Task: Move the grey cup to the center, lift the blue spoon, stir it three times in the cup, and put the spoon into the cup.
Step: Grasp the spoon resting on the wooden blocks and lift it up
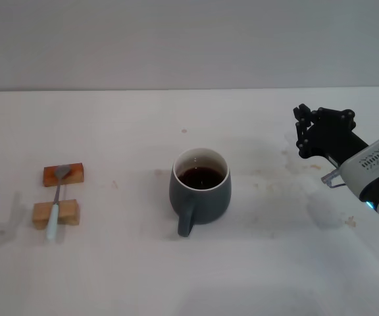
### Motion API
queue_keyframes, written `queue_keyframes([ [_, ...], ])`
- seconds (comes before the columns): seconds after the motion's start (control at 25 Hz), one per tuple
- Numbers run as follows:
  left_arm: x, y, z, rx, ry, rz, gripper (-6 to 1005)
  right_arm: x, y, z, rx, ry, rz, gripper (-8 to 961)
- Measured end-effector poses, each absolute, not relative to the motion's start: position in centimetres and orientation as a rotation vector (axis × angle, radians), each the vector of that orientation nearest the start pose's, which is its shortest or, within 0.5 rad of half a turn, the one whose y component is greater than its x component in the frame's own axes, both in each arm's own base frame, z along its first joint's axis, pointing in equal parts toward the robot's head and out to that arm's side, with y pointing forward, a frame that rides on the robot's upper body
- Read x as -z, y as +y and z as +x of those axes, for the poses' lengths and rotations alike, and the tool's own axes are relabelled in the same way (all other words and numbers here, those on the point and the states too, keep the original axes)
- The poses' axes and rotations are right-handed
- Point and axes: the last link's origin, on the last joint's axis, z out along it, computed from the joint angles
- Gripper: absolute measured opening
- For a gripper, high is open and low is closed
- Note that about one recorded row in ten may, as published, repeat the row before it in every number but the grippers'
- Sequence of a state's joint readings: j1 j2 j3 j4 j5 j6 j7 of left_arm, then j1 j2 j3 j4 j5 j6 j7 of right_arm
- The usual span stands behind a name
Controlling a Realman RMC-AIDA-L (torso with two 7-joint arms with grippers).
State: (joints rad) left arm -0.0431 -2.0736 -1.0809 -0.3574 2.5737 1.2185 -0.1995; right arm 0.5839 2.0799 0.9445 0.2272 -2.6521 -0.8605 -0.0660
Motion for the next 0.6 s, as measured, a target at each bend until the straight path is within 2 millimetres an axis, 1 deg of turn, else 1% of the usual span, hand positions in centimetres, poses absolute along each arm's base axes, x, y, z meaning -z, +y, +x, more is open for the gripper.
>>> queue_keyframes([
  [0.08, 0.9, 22.4, -37.5, 0.655, -0.68, -1.444, 739, 6.5, 37.7, 27.4, -0.42, 0.218, -1.987, 49],
  [0.32, 1.6, 22.4, -35.3, 0.6, -0.627, -1.471, 737, 6.5, 38.0, 27.1, -0.42, 0.209, -1.99, 49],
  [0.6, 2.1, 22.5, -33.6, 0.583, -0.702, -1.475, 736, 6.5, 38.4, 26.8, -0.419, 0.204, -1.995, 49],
])
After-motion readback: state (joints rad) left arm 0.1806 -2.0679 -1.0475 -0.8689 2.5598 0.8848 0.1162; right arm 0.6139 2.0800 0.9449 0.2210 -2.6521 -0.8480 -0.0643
